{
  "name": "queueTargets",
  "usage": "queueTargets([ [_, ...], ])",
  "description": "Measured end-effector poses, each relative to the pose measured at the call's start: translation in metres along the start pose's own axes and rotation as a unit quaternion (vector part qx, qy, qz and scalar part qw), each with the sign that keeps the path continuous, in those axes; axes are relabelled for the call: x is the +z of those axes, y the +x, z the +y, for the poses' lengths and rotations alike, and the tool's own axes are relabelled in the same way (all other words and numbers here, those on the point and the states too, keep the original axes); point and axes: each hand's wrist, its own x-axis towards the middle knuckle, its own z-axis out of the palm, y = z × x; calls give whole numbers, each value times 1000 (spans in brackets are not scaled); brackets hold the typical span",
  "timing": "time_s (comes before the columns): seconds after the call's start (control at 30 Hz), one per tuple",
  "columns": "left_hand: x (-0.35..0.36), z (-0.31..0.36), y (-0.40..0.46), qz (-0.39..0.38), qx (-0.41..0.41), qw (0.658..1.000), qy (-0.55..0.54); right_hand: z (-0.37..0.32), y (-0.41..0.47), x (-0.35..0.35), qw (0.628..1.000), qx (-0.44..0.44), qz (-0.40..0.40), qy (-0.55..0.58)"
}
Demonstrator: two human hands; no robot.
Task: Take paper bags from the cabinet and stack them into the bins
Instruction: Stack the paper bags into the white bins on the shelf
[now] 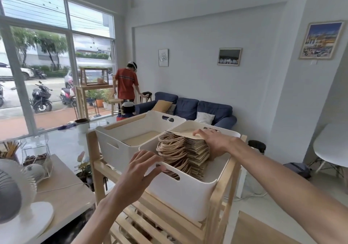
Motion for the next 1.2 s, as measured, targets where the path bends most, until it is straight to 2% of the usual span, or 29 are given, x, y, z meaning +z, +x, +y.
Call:
queueTargets([
  [0.1, -1, -1, 0, -4, -2, 1000, 1, 1, -2, -7, 999, 42, -23, 15],
  [0.2, -3, -3, 2, -15, -3, 1000, 4, 19, -11, -20, 980, 82, -25, 179],
  [0.23, -3, -5, 3, -19, -4, 1000, 6, 22, -18, -23, 956, 105, -25, 271],
  [0.3, -3, -7, 4, -25, -8, 1000, 9, 15, -30, -28, 873, 158, -38, 461],
  [0.37, -1, -7, 3, -22, -6, 1000, 13, 4, -31, -22, 791, 204, -41, 576],
  [0.4, -1, -6, 3, -17, -4, 1000, 15, -3, -30, -18, 762, 229, -49, 603],
  [0.47, -1, -5, 2, -4, -1, 1000, 14, -20, -23, -9, 728, 257, -71, 631],
  [0.53, 0, -6, 0, 4, 1, 1000, 11, -35, -11, -4, 722, 289, -74, 624],
  [0.6, 1, -8, 0, 4, 4, 1000, 3, -47, -7, -6, 700, 308, -86, 638],
  [0.7, 3, -10, 0, 4, 7, 1000, -4, -55, -6, -11, 697, 324, -57, 637],
  [0.87, 4, -9, -1, 12, 6, 1000, -8, -29, 21, 11, 696, 311, -78, 642],
  [0.97, 4, -11, -1, 2, 7, 1000, -3, -47, -5, -11, 675, 329, -83, 655],
  [1.1, 1, -10, 1, -9, 3, 1000, 7, -56, -43, -33, 710, 295, -30, 639],
  [1.2, -2, -3, 8, -21, -8, 1000, 0, -47, -72, -42, 788, 210, 109, 569],
])
